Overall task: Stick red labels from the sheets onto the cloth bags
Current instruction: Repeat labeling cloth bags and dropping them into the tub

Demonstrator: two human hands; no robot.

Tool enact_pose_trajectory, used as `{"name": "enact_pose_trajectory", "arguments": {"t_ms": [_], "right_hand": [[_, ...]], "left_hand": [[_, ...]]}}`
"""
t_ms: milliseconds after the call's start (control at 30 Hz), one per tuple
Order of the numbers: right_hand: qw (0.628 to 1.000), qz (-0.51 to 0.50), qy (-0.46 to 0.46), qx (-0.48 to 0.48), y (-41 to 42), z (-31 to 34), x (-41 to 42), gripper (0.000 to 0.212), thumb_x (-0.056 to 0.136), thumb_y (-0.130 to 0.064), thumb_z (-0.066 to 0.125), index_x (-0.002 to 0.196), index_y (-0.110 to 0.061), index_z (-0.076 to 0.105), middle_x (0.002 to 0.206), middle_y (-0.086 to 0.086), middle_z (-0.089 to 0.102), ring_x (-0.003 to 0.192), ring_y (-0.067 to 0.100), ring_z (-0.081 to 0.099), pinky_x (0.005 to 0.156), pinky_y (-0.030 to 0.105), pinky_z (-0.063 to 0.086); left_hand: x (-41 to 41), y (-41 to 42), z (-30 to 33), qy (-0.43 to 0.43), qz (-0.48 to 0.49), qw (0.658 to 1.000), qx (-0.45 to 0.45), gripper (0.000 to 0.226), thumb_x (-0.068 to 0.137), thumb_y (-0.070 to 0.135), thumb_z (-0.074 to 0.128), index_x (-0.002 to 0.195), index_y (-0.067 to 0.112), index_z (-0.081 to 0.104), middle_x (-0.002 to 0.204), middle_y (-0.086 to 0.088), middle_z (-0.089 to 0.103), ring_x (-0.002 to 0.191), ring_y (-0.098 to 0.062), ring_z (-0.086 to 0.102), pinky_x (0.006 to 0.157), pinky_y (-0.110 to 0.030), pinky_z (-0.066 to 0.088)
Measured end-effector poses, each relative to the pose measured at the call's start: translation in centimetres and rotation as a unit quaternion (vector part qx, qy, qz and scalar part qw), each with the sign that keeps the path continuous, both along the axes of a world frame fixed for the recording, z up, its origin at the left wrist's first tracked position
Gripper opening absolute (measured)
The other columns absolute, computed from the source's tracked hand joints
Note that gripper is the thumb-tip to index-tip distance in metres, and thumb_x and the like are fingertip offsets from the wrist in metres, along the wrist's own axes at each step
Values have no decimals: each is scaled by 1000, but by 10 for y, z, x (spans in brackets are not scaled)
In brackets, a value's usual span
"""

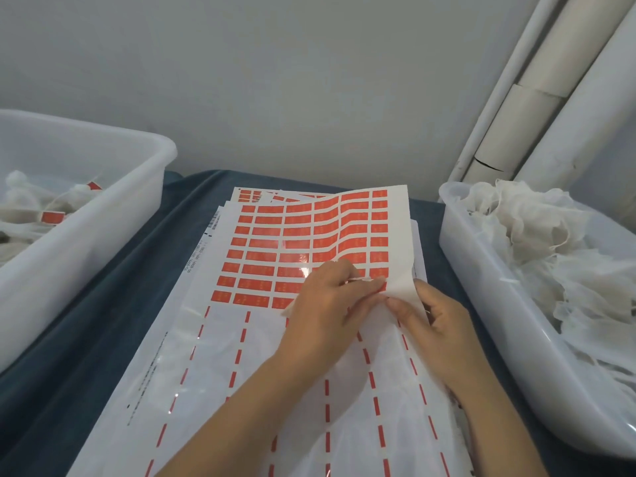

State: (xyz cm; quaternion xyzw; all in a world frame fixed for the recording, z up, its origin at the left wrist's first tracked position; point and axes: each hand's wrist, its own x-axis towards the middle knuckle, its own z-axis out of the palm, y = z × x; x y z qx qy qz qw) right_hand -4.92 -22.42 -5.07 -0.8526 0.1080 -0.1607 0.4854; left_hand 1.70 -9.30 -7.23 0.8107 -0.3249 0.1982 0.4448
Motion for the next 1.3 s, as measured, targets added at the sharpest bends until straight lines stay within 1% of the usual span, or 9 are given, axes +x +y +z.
{"name": "enact_pose_trajectory", "arguments": {"t_ms": [267, 400, 600, 833, 967, 1067, 1167, 1233, 1300], "right_hand": [[1000, 8, 9, 29, 0, 1, 0, 28, 72, -49, 54, 98, -41, 59, 96, -26, 65, 82, -4, 64, 62, 12, 50], [999, 2, 24, 47, 0, 0, 1, 30, 72, -50, 56, 98, -37, 60, 94, -21, 68, 78, 0, 66, 66, 21, 53], [998, 1, 27, 59, 0, 0, 0, 31, 70, -50, 55, 97, -35, 61, 90, -22, 68, 75, 1, 67, 62, 20, 53], [998, -14, 33, 52, -6, -2, 2, 21, 80, -46, 57, 98, -36, 60, 89, -23, 68, 74, -3, 66, 54, 11, 49], [994, -37, 76, 71, -15, -9, 4, 23, 83, -44, 62, 103, -39, 53, 98, -25, 63, 76, 4, 66, 63, 22, 54], [990, -76, 123, 4, -11, -12, 8, 37, 82, -45, 63, 112, -46, 41, 104, -27, 47, 83, -2, 53, 73, 22, 48], [984, -158, 30, -79, -5, -8, 9, 49, 76, -49, 65, 121, -38, 46, 114, -20, 45, 90, 3, 53, 83, 26, 49], [993, -118, 2, 24, -1, 0, 5, 32, 71, -56, 58, 92, -33, 64, 91, -22, 63, 76, 0, 62, 63, 15, 52], [988, -2, 78, 133, 9, 5, 0, 39, 71, -61, 53, 73, -26, 71, 69, -12, 68, 59, 4, 62, 50, 8, 46]], "left_hand": [[3, 5, 11, 73, -47, 996, 15, 39, 82, 38, 53, 114, 21, 67, 86, 34, 35, 84, 6, 42, 81, -8, 33], [1, 4, 10, 65, -38, 997, 19, 33, 84, 31, 60, 115, 21, 66, 86, 28, 39, 82, 3, 42, 79, -11, 35], [1, 4, 8, 39, -25, 999, 10, 29, 85, 27, 61, 111, 18, 68, 92, 19, 46, 80, 3, 42, 80, -13, 38], [4, -1, 9, 157, 46, 984, -75, 8, 83, 30, 66, 84, 34, 59, 84, 29, 45, 79, 2, 50, 68, -3, 39], [15, 15, 27, 246, 123, 940, -202, 16, 82, 33, 65, 71, 39, 54, 83, 22, 54, 78, -5, 55, 62, -7, 40], [6, 31, 39, 194, 99, 957, -193, 9, 71, 54, 55, 71, 45, 55, 82, 24, 54, 84, 3, 54, 62, -3, 44], [-9, 43, 36, 102, 49, 988, -108, 9, 69, 58, 51, 75, 53, 52, 80, 26, 50, 88, 7, 48, 70, -3, 43], [-16, 47, 29, 48, 18, 996, -71, 9, 76, 53, 55, 83, 48, 58, 83, 29, 48, 87, 4, 47, 70, -10, 44], [-19, 48, 20, -9, 8, 999, -52, 18, 79, 42, 59, 86, 30, 69, 88, 31, 45, 85, 5, 45, 71, -13, 46]]}}
